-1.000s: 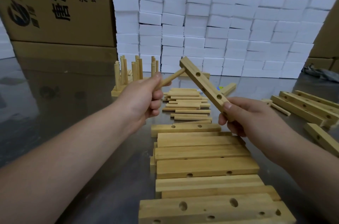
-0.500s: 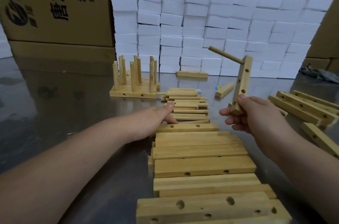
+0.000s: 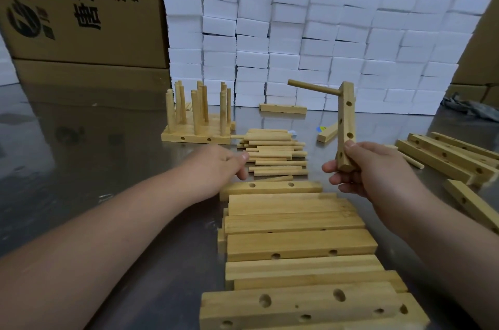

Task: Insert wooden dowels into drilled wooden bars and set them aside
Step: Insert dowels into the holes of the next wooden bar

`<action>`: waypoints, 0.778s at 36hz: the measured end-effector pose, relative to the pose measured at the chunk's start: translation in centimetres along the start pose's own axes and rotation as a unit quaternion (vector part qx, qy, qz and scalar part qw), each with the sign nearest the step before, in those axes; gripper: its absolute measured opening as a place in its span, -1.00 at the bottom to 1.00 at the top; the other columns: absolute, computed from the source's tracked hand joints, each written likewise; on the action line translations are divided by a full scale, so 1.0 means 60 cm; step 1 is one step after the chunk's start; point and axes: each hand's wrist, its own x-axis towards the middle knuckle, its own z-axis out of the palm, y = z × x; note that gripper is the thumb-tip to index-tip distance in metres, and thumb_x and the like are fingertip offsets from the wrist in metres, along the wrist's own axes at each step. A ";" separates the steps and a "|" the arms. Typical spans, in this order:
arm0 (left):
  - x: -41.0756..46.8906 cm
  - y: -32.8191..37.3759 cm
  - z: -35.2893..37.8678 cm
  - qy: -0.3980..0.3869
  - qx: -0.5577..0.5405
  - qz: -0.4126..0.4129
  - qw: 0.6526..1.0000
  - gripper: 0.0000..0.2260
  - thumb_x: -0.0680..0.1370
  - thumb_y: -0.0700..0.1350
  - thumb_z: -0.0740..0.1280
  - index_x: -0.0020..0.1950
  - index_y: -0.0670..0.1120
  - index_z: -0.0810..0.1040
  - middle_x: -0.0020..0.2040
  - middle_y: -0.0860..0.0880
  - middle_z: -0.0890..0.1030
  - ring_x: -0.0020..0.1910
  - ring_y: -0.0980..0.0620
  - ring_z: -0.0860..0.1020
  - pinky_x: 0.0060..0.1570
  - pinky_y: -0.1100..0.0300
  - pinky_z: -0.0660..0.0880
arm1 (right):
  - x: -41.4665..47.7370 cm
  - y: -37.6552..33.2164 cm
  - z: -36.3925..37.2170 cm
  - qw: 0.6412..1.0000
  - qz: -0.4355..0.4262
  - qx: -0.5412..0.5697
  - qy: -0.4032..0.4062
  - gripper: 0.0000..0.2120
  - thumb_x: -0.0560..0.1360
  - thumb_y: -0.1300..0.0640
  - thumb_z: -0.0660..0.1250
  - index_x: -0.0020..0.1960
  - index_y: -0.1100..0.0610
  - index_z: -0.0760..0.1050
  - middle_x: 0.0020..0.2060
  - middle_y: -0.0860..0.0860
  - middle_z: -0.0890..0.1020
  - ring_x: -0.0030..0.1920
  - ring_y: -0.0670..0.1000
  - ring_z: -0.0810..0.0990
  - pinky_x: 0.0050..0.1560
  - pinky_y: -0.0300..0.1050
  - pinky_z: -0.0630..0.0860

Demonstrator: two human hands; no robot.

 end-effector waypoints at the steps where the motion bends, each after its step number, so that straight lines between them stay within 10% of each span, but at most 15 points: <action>1: 0.002 -0.003 0.000 -0.005 -0.014 -0.006 1.000 -0.63 0.58 0.16 0.12 -0.21 0.05 0.65 -0.06 0.10 0.59 -0.02 0.11 0.50 -0.17 0.24 0.34 | 0.000 0.000 0.000 1.000 -0.001 -0.001 -0.001 -0.81 0.62 0.09 0.12 -0.04 0.11 0.47 -0.39 0.00 0.68 -0.45 -0.08 0.57 -0.33 -0.17 0.48; 7: 0.004 -0.010 -0.002 -0.092 -0.019 0.008 0.996 -0.55 0.56 0.23 -0.01 -0.10 0.15 0.66 0.29 0.14 0.47 0.28 0.10 0.38 0.28 0.12 0.19 | -0.001 0.000 0.000 1.000 -0.005 -0.002 -0.006 -0.80 0.62 0.08 0.12 -0.04 0.12 0.48 -0.41 -0.01 0.67 -0.47 -0.10 0.57 -0.33 -0.18 0.49; 13: 0.003 -0.014 -0.001 -0.062 0.002 0.000 0.998 -0.62 0.59 0.17 0.03 0.02 0.13 0.62 -0.04 0.22 0.55 0.03 0.18 0.47 -0.11 0.32 0.30 | -0.002 -0.001 0.000 1.000 -0.005 -0.006 -0.012 -0.80 0.62 0.09 0.13 -0.06 0.12 0.48 -0.44 -0.02 0.65 -0.47 -0.10 0.56 -0.38 -0.21 0.49; 21: 0.011 -0.021 -0.003 -0.099 -0.029 0.024 0.994 -0.56 0.58 0.20 0.01 -0.21 0.16 0.65 0.29 0.12 0.49 0.30 0.12 0.38 0.39 0.01 0.16 | -0.004 -0.002 0.001 1.000 -0.005 -0.005 -0.012 -0.81 0.61 0.10 0.14 -0.04 0.13 0.48 -0.44 -0.01 0.64 -0.46 -0.08 0.55 -0.37 -0.20 0.50; 28: 0.014 -0.032 -0.003 -0.059 -0.006 0.032 0.998 -0.58 0.59 0.19 -0.01 -0.15 0.14 0.62 0.11 0.12 0.57 0.17 0.12 0.46 0.15 0.14 0.33 | -0.007 -0.005 0.002 1.000 -0.005 -0.004 -0.015 -0.82 0.61 0.11 0.13 -0.02 0.14 0.48 -0.38 0.03 0.63 -0.41 -0.04 0.54 -0.35 -0.18 0.49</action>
